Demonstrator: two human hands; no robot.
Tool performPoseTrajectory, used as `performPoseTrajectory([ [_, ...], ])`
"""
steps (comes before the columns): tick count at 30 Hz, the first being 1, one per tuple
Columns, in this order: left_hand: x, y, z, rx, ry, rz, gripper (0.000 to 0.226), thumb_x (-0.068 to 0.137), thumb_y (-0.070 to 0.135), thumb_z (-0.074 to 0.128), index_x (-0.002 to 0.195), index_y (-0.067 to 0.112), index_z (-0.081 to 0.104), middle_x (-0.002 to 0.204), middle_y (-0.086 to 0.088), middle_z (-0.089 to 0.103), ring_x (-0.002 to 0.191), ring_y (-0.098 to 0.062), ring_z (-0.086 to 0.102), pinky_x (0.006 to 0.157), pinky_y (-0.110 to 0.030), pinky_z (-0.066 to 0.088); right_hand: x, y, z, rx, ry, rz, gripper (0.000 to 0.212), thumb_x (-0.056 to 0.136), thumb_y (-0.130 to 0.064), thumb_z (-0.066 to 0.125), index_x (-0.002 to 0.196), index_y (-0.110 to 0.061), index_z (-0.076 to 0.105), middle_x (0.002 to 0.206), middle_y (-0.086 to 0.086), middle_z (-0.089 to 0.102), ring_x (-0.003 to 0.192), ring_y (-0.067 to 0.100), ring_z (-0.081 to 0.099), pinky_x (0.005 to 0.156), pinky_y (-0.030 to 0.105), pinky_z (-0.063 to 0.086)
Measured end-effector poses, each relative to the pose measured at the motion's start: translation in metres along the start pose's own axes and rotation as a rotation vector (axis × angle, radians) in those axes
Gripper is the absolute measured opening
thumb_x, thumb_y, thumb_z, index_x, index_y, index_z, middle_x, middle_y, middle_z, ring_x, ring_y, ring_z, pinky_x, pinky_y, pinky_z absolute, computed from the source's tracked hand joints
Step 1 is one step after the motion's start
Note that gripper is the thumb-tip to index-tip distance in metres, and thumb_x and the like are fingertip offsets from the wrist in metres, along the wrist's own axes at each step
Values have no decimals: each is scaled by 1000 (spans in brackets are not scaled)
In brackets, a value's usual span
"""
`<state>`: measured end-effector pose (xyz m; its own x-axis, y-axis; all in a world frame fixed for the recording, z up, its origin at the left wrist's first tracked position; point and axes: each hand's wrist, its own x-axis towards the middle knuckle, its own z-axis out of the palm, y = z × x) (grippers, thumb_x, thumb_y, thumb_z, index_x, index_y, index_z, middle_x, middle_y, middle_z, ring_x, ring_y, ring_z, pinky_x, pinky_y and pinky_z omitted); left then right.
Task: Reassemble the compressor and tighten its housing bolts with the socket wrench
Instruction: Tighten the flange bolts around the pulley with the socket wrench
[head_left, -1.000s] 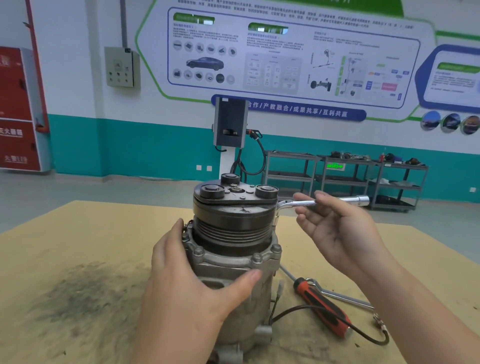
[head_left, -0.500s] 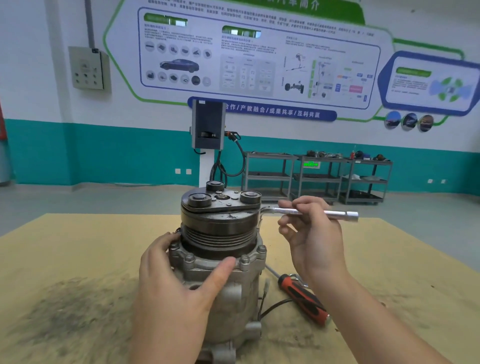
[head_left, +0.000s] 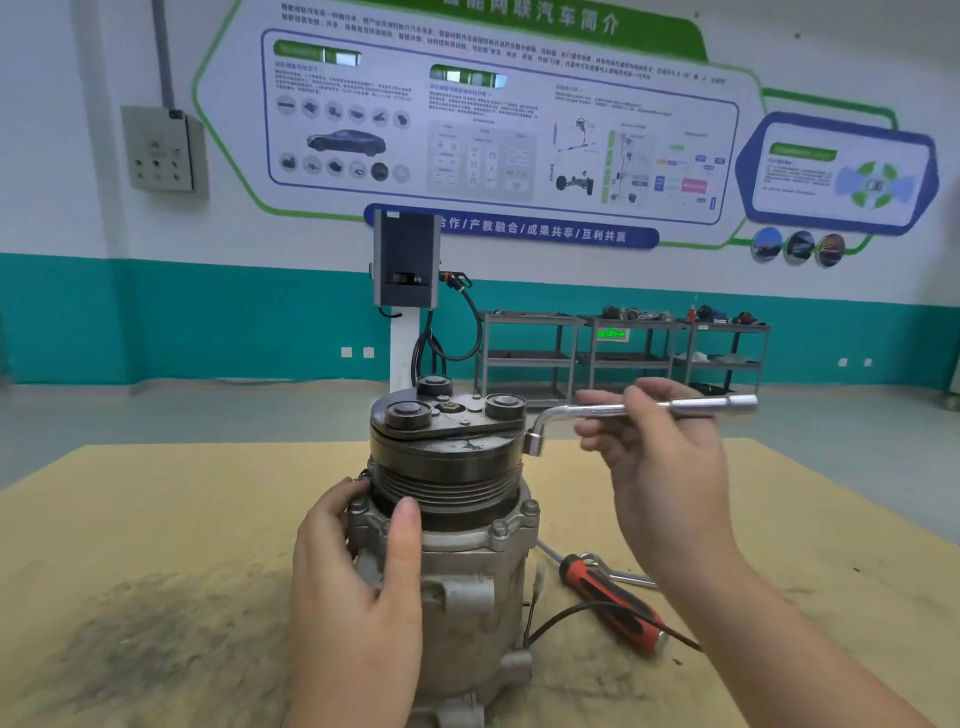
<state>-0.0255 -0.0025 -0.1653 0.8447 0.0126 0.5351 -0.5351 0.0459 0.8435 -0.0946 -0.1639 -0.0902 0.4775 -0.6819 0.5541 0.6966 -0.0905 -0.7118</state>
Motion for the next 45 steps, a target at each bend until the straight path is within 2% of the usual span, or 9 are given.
performPoseTrajectory([
  [3,-1,1,-1,27,-6,10,50,73,62,45,115,35,47,119,6,59,110,-10,54,85,-21,37,-2,-7,-7,198,17,172,10,97,0,41,96,-9,46,73,17,71,53,20,59,52,25,50],
  [7,-1,1,-2,39,-15,12,47,75,62,44,116,37,46,117,10,58,107,-4,53,77,-6,36,-10,-5,-11,194,-17,188,12,96,1,40,95,-9,46,71,19,70,52,20,58,50,25,49],
  [16,-3,0,0,51,11,71,47,77,61,42,116,35,44,120,8,55,110,-7,51,84,-16,34,-4,0,-10,259,-33,281,12,94,0,39,95,-8,46,67,16,68,50,17,57,48,24,48],
  [21,-4,0,2,-56,107,58,40,73,59,53,107,38,46,126,11,50,107,11,48,86,-1,33,-1,5,-10,297,-22,331,13,94,-1,39,90,-9,48,66,16,68,50,18,57,48,23,48],
  [25,-6,-6,4,-187,125,82,16,82,55,65,91,44,60,128,24,55,121,4,52,97,-24,41,1,5,-12,322,-31,404,13,92,-2,41,84,-8,49,64,16,67,50,18,59,46,23,49],
  [29,-6,-7,5,-268,149,74,18,72,55,74,77,39,67,126,26,60,125,-8,56,105,-40,43,13,2,-12,285,-95,597,8,76,-5,51,83,-6,47,65,16,64,46,18,54,42,22,47],
  [35,-6,-6,5,-365,148,24,19,67,50,79,73,33,70,125,21,65,121,-8,60,106,-44,44,30,0,-4,141,-222,702,10,70,-7,52,79,-6,48,64,14,62,43,18,51,39,23,44],
  [41,-5,-6,5,-359,83,-3,14,73,46,66,78,33,65,125,25,63,122,-8,59,107,-45,43,9,11,-12,345,-43,533,6,70,-6,51,74,-10,51,62,13,62,43,17,51,39,21,43],
  [45,-6,-9,5,-328,76,9,22,78,47,78,88,37,61,126,19,62,123,-18,58,100,-56,47,-17,10,-11,287,54,256,37,86,1,42,61,-15,63,64,15,65,47,20,55,43,22,45],
])
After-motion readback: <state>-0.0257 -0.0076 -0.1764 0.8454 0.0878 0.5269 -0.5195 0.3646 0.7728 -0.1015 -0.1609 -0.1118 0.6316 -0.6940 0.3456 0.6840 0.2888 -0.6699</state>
